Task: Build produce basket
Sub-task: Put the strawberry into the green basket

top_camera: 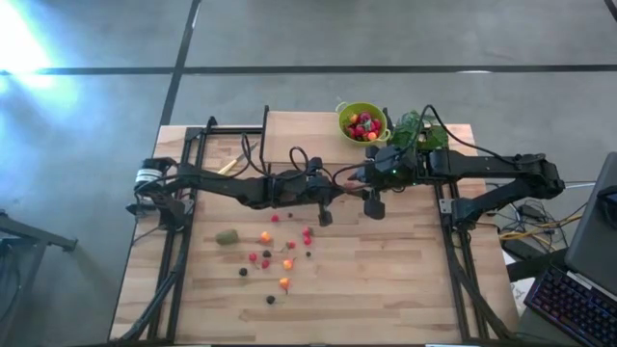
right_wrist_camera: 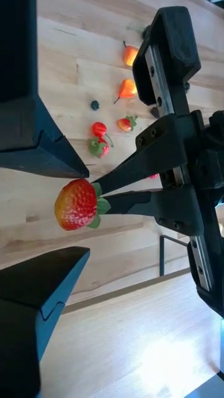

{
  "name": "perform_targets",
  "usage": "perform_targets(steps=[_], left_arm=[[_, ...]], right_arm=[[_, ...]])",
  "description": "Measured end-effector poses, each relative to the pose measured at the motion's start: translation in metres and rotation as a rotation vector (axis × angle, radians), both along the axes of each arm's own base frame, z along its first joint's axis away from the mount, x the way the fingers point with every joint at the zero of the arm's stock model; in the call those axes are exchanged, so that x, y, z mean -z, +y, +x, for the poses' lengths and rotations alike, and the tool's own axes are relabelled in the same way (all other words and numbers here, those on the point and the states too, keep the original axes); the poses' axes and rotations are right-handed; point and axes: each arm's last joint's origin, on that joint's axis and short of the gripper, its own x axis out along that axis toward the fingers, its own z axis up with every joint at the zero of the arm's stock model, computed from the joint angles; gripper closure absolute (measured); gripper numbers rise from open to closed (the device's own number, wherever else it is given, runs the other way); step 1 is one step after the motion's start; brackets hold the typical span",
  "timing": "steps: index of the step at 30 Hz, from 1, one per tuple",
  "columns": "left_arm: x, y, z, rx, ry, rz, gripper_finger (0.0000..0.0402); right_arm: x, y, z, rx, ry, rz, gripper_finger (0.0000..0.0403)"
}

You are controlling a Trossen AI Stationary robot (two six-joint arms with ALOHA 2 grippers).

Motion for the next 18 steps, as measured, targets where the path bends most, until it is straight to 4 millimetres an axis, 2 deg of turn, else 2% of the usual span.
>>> perform_targets(steps=[11,18], left_arm=[[0.0001,0.0004,0.0000,-0.001,0.001,-0.001,0.0399],[0.0004,0.0006,0.0000,-0.002,0.003,-0.001,0.0399]], right_arm=[[-0.0019,-0.0002,0.0016,-0.003,-0.025,-0.006,0.0249],[0.0035,-0.0002,0.0010,-0.007,-0.007,-0.009,0.0280]])
